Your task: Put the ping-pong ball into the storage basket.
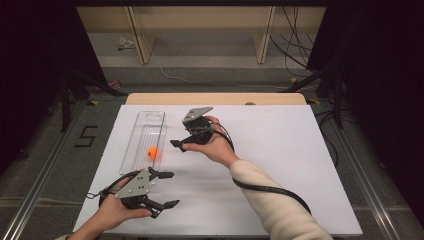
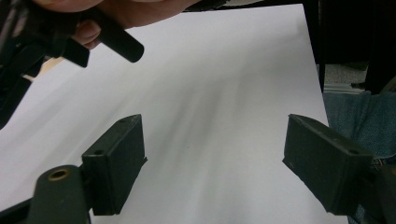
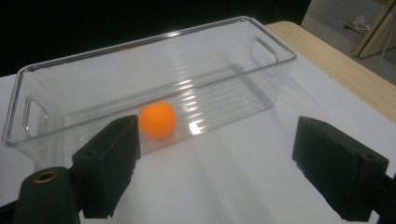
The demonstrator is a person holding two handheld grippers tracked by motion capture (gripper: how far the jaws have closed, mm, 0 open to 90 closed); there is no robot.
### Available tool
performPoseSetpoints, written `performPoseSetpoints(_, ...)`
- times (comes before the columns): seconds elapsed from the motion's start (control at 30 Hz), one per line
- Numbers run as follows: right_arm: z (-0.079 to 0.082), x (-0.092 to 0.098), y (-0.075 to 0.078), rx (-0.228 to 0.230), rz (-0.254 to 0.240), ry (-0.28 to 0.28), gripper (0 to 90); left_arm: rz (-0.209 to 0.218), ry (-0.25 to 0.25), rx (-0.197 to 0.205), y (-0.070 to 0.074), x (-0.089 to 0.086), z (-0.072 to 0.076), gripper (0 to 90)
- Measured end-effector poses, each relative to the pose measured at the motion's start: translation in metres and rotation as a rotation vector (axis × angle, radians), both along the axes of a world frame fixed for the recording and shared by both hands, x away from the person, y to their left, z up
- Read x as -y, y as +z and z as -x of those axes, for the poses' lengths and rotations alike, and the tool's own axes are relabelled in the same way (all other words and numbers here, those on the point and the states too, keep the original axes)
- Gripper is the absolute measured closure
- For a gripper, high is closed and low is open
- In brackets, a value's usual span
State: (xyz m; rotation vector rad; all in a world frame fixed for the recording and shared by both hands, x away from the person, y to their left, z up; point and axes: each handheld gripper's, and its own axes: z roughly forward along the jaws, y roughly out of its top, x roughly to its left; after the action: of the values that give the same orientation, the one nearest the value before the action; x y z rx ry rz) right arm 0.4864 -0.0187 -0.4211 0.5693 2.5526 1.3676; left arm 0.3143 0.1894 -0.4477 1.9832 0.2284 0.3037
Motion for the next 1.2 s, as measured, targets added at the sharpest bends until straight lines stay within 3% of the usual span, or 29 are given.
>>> performPoseSetpoints(0.67, 0.013, 0.069, -0.001, 0.001, -0.013, -0.085, 16.2, -0.001, 0.006, -0.002, 0.0, -0.001, 0.0, 20.1)
performPoseSetpoints(1.2, 0.026, 0.106, -0.002, -0.005, -0.031, -0.142, 16.2, 0.003, 0.016, -0.001, 0.0, -0.001, 0.0, 20.1)
